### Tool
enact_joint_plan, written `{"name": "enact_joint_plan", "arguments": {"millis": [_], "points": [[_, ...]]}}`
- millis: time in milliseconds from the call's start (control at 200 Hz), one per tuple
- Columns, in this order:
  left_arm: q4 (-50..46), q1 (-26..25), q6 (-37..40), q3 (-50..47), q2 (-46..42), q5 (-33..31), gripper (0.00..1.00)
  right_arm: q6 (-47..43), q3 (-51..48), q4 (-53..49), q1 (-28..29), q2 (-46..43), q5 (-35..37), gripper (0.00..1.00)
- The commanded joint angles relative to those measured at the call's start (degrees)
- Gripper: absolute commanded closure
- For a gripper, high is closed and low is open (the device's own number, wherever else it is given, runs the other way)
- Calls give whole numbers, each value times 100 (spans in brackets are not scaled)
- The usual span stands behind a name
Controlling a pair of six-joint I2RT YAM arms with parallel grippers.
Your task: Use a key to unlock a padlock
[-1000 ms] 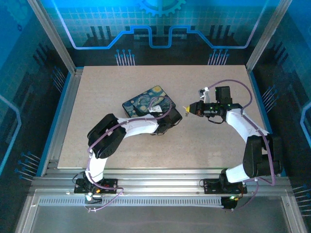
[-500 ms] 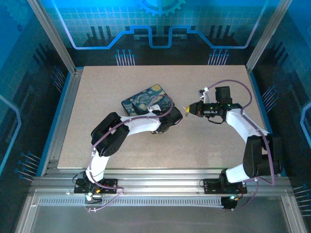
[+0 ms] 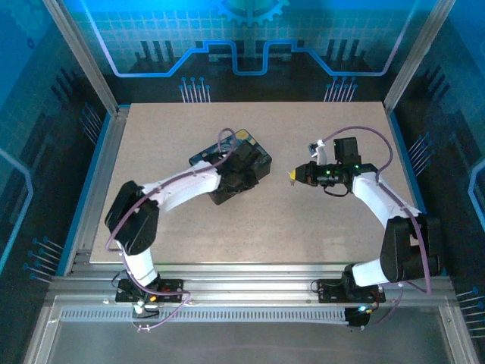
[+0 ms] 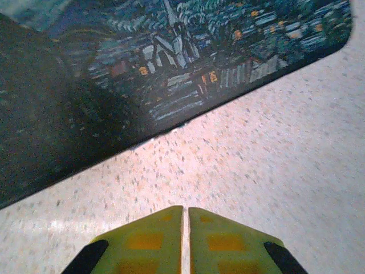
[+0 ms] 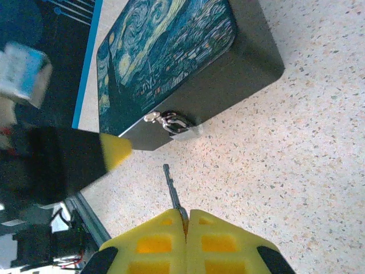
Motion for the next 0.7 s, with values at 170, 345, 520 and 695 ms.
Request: {"name": "enact_joint_plan", "arguments": {"millis": [170,345,520,695], "points": [[-1074,-151,532,548,150,55,46,-85,-186,-29,164,-230,156,100],[-936,-502,-248,605,677,-1052,37,211,-186,116,-87,-231,181,100],[-968,-722,-901,879,1369,-1986,36,191,-97,-30,-191,-254,214,100],[-923,-789,-1467,995,1871,-2820,36,65,-31,-205,-250,-291,181,100]]}}
